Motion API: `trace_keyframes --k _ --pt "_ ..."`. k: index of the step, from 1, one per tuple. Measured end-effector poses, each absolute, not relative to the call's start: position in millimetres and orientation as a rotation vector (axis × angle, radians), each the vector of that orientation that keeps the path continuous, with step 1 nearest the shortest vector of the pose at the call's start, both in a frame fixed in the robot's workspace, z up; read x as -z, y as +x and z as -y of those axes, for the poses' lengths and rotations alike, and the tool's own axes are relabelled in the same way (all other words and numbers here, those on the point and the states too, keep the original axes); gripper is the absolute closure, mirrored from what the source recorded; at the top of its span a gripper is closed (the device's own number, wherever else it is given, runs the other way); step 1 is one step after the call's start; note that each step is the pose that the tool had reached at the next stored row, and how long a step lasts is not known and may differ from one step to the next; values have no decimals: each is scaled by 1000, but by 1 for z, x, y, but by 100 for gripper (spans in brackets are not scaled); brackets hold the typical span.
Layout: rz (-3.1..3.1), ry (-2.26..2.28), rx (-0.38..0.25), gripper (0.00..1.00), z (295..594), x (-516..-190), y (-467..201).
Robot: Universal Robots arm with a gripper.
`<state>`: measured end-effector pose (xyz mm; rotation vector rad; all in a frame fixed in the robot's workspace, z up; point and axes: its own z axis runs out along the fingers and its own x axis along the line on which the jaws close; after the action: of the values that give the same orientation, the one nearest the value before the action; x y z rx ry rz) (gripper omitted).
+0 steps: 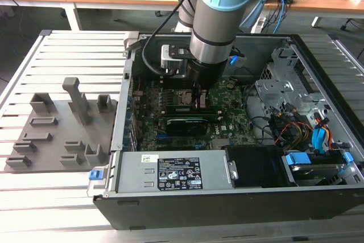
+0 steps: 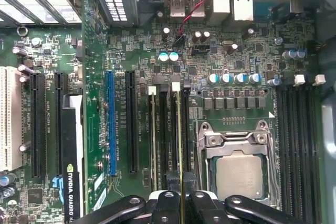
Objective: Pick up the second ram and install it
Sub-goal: 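Insert the second ram into the second slot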
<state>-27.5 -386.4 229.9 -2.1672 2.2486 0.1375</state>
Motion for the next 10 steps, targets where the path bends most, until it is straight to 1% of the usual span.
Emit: trace_keyframes --k 10 --pt "-2249 -2167 -138 86 386 -225 -26"
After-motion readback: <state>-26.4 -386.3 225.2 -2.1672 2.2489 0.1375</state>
